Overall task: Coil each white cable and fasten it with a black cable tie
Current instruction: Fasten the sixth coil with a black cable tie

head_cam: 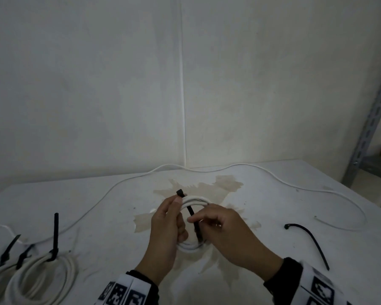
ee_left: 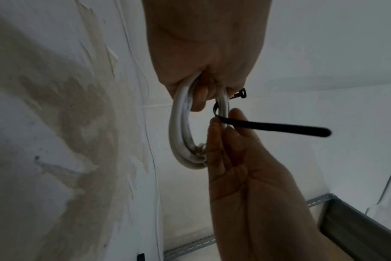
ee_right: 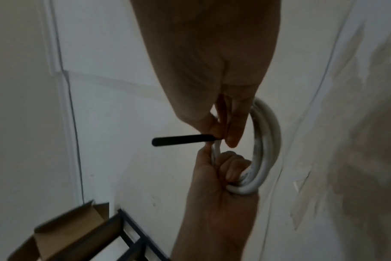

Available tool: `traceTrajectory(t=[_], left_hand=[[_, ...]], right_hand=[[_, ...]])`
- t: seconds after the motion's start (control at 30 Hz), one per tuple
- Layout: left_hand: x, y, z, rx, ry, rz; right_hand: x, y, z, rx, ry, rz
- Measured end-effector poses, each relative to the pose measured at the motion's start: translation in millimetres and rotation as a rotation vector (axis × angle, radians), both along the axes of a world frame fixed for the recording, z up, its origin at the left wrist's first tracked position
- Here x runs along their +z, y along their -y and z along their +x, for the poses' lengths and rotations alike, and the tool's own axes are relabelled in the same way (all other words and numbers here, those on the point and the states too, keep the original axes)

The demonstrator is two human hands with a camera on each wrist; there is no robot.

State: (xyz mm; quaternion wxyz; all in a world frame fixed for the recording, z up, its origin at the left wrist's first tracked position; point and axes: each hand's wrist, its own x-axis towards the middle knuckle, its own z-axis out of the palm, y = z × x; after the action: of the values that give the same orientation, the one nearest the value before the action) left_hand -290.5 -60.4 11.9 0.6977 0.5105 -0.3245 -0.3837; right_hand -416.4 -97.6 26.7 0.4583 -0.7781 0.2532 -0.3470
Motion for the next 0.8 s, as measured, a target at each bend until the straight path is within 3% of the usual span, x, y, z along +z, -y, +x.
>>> traceTrajectory(t=[0.13,0.4,0.8], left_hand=[[1,0,1,-0.016,-0.034,-0.004],[0,-1,-3,-0.022,-0.032,0.007],[2,-4,-6,-0.044,0.010,-0.051]], right_hand=[[-4,1,-3,0.048,0.065,-0.067],[2,2,-2,0.039,0.214,0.021],[9,2,2,-0.078,0.046,0.008]])
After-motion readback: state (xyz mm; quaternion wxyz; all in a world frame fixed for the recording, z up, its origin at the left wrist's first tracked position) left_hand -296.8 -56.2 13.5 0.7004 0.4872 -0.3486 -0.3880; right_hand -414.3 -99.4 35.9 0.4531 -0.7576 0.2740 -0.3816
